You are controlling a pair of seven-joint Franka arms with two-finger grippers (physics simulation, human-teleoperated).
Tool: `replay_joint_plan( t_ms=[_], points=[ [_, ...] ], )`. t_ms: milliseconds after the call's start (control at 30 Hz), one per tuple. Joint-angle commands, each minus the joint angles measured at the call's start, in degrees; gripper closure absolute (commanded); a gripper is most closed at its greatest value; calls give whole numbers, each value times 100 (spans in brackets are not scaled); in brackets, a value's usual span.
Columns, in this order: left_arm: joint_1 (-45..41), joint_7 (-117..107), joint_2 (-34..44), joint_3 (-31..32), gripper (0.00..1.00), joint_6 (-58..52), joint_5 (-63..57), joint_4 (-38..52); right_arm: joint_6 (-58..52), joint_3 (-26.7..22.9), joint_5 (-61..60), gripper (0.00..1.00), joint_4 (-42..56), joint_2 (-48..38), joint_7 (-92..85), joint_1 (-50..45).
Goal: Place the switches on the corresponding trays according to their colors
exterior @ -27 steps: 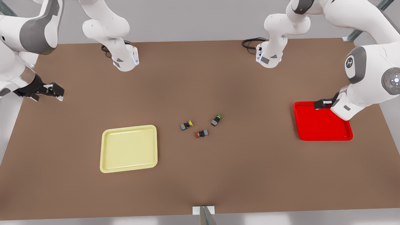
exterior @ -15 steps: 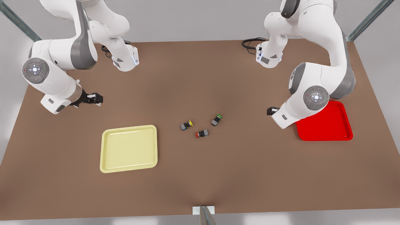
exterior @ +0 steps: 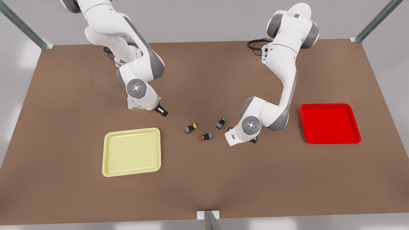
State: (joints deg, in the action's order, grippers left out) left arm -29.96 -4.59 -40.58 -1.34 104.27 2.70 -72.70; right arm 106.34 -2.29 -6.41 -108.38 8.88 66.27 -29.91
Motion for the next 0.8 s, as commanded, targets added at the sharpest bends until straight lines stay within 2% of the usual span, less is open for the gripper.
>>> replay_joint_plan(
  t_ms=[0,167,300,367,533,767],
  points=[
    [-28,-24,-29,3,0,-3,126,36,1,-8,0,0,1,0,0,249],
    [-344,-85,-319,-6,0,321,222,107,150,9,-79,0,-17,87,17,109],
    [-590,37,-556,-6,0,875,222,98,845,18,-185,0,202,729,1230,-577],
    [-617,924,-627,-6,1,998,222,107,880,9,-229,0,361,940,1529,-779],
    [-713,4467,-626,-15,1,1069,222,80,1856,9,-264,0,379,1467,1872,-928],
    [-1056,4617,-960,-15,0,1596,275,107,2515,1,-238,0,388,1977,1767,-920]
  ],
)
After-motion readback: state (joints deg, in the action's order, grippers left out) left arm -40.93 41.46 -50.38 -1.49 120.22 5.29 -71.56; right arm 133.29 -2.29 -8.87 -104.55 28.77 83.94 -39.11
